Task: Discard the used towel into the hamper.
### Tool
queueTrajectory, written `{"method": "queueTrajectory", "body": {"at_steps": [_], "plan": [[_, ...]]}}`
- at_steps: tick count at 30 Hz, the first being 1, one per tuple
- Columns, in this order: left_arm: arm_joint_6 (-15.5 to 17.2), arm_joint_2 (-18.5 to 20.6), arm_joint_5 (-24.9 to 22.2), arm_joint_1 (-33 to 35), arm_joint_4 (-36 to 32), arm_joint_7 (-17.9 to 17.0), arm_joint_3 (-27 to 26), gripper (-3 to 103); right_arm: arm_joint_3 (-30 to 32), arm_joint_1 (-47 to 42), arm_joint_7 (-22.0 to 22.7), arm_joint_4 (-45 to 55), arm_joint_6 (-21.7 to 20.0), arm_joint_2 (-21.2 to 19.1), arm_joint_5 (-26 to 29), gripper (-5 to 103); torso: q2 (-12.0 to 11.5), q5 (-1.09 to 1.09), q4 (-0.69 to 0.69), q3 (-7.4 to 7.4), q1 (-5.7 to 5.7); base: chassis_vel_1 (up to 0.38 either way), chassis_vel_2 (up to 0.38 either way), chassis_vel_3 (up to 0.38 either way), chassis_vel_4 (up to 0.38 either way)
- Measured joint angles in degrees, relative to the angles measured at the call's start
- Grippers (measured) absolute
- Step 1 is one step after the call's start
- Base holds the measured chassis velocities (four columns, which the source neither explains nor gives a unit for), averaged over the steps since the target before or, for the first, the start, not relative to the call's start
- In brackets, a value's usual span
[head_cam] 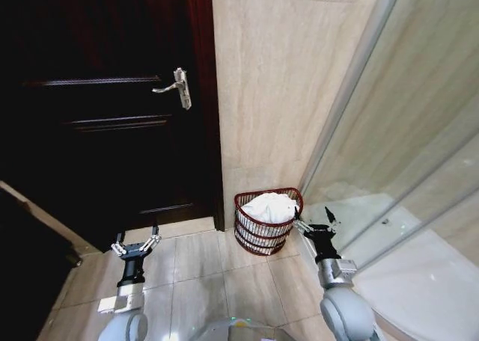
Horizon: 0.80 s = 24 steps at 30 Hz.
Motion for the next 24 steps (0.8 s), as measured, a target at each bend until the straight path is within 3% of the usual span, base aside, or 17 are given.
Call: {"method": "queueTrajectory", "body": {"at_steps": [12, 24], "plan": [[-0.1, -1.4, 1.3, -0.6, 0.1, 0.0, -1.4, 100, 0.9, 3.4, 0.0, -1.5, -2.0, -2.8, 4.5, 100, 0.0, 0.00, 0.01, 0.01, 0.00, 0.094, 0.097, 0.095, 0.082], [0.5, -1.8, 2.8, -1.1, 0.4, -1.1, -1.6, 100, 0.1, 3.7, -0.1, -1.4, -1.8, -2.2, 4.0, 100, 0.6, 0.00, 0.03, 0.32, 0.27, 0.060, 0.059, 0.063, 0.063]]}}
